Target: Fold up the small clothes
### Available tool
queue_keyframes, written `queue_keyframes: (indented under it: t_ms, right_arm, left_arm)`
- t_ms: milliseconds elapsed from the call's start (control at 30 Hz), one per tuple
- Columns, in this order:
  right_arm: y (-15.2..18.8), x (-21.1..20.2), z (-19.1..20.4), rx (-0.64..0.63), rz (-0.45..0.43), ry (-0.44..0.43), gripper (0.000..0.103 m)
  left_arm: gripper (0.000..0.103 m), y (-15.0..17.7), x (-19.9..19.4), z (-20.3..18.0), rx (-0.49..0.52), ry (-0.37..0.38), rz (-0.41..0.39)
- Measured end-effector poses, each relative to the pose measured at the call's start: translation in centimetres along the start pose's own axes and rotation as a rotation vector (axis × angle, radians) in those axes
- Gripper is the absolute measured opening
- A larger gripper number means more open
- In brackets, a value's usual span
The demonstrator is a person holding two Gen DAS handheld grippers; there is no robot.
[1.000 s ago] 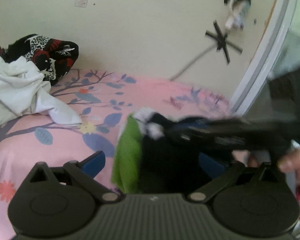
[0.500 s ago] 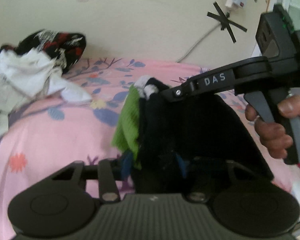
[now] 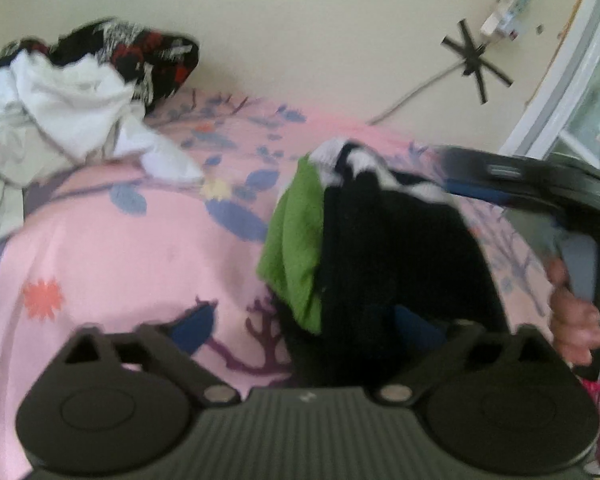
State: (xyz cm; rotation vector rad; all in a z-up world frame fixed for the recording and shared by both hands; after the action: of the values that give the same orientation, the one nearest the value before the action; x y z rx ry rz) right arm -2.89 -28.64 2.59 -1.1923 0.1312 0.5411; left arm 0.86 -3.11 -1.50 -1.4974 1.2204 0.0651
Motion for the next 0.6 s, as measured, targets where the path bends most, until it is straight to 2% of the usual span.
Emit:
queue_keyframes:
  t_ms: [67,133,200,333,433,500,533,600]
  right_arm:
    - [0.7,-3.0,-1.0,0.029,-0.073,0.034,0.090]
    - [2.1,-5.1,-2.6,0.090,-0.104,0.091,0.090]
    - [4.0,-5.8,-4.2,0.153,-0.080,0.132,0.091]
    - [6.8,-5.0,-5.8,0.242,-0.016,0.117,0.091]
    - [7.8,-3.1,-5.4,0.233,0.027,0.099,0.090]
    - [8.7,-1.7,-5.0,0.217,0.041,0.075,0.093]
    - [9.1,-1.5,-4.3,0.179,0.014,0.084,0.095]
    - [8.9,-0.6,-3.3,0.117,0.029,0.108,0.097]
  left_arm:
    - [0.103,-0.7,0.1,-0.4,0.019,0.022,0.001]
    - [0.103,-1.3,0.8,-0.9,0.039,0.024,0.008]
    - [0.103,-1.7,2.1,-1.6,0.064,0.001,0.023]
    - [0.103,-1.0,5.3,-2.8,0.118,-0.089,0.061]
    - [0.103,-0.3,5.7,-2.9,0.134,-0.091,0.030]
    - [0.103,0.0,5.6,-2.8,0.144,-0.085,0.011]
    - [0.103,0.4,5.6,-2.5,0.145,-0.076,-0.001]
    - [0.103,0.9,5.6,-2.2,0.151,-0.051,-0.041]
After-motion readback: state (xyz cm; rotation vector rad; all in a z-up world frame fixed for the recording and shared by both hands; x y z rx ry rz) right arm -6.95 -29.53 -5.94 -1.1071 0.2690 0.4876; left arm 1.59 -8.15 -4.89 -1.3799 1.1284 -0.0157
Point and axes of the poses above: each gripper's, at about its wrist camera, not at the fingertips, and x roughly the way its jaws point, z to its left, y to its underside, the point moved 1 cm from there along x, roughly the way its jaws point, and after that the axes turned 2 degrees about -z, right-handed, at the moved point
